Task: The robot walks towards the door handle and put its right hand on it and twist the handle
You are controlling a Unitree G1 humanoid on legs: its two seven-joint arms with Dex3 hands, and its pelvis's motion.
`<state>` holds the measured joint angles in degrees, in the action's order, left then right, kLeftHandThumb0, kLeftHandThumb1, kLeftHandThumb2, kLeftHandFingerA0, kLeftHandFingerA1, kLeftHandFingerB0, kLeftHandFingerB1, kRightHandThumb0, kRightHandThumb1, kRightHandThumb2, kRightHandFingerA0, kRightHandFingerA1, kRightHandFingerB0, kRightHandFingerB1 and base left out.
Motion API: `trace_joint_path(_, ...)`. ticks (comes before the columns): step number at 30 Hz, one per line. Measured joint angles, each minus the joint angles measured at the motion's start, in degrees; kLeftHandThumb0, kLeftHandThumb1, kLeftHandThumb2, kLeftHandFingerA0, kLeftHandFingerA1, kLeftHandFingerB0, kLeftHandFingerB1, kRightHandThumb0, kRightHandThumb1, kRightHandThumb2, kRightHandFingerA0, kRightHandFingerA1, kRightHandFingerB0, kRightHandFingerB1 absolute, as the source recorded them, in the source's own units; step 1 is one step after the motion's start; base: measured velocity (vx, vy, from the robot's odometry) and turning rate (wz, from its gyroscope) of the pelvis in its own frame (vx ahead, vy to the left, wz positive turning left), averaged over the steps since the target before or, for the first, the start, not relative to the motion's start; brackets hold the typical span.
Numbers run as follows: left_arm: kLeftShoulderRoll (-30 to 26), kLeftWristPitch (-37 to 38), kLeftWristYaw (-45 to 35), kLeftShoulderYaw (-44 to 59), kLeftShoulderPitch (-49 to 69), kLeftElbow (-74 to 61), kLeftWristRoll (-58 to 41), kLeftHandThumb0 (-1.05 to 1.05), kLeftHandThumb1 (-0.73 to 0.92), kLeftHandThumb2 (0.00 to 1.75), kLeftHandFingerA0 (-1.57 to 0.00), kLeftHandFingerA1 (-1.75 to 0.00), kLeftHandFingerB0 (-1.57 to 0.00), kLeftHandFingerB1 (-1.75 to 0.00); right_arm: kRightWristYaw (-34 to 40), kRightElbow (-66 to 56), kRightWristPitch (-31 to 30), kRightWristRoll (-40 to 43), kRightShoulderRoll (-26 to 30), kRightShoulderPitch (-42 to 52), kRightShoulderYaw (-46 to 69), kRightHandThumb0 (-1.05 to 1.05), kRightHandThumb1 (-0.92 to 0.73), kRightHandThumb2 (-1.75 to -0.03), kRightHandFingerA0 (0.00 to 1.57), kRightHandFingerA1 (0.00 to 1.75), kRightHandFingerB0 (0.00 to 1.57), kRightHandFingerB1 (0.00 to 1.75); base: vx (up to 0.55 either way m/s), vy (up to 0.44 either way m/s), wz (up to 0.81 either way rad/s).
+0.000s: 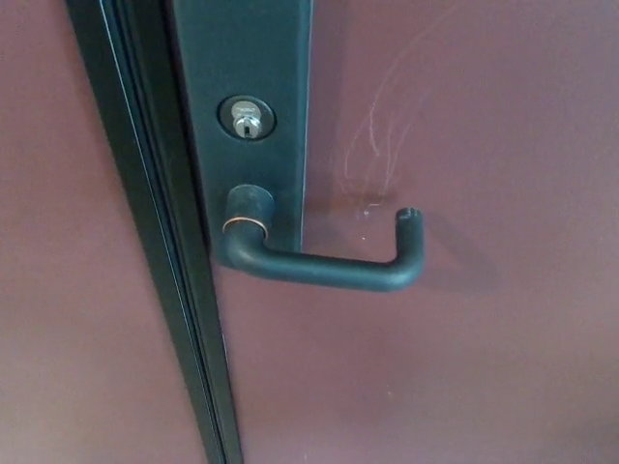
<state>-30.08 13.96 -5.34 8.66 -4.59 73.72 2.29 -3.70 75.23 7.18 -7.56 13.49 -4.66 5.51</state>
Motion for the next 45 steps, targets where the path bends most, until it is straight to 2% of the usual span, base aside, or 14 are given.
trace_joint_path(17, -0.17, -0.79, 0.28, -1.41, -2.98, -0.45, 1.25, -0.28, 0.56, 0.56, -0.77, -0.53, -0.60, -0.45, -0.17, -2.42, 1.42, 2.86, -1.01, 1.01, 4.13, -0.21, -0.68, -0.60, 0.58, 0.45, 0.45, 0.39, 0.00, 0.000, 0.00)
trace_joint_path(24, -0.01, -1.43, 0.28, -1.49, -5.85, -0.72, 1.26, -0.27, 0.56, 0.57, -0.77, -0.54, -0.62, -0.46, -0.93, -20.00, 5.65, 5.79, -2.19, 6.60, 7.32, -0.27, -0.66, -0.59, 0.53, 0.45, 0.44, 0.39, 0.00, 0.000, 0.00)
trace_joint_path(35, -0.04, -1.46, 0.28, -1.46, -6.41, -0.88, 1.26, -0.27, 0.56, 0.57, -0.78, -0.54, -0.61, -0.46, -2.33, -47.83, 6.56, 8.63, -3.76, 22.23, 10.24, -0.30, -0.61, -0.57, 0.52, 0.51, 0.45, 0.45, 0.00, 0.000, 0.00)
trace_joint_path(45, -0.05, -1.47, 0.27, -1.42, -7.10, -0.89, 1.24, -0.27, 0.56, 0.57, -0.76, -0.54, -0.60, -0.46, -3.21, -72.22, 6.64, 12.76, -3.38, 31.42, 15.69, -0.44, -0.57, -0.56, 0.57, 0.58, 0.49, 0.45, 0.00, 0.000, 0.00)
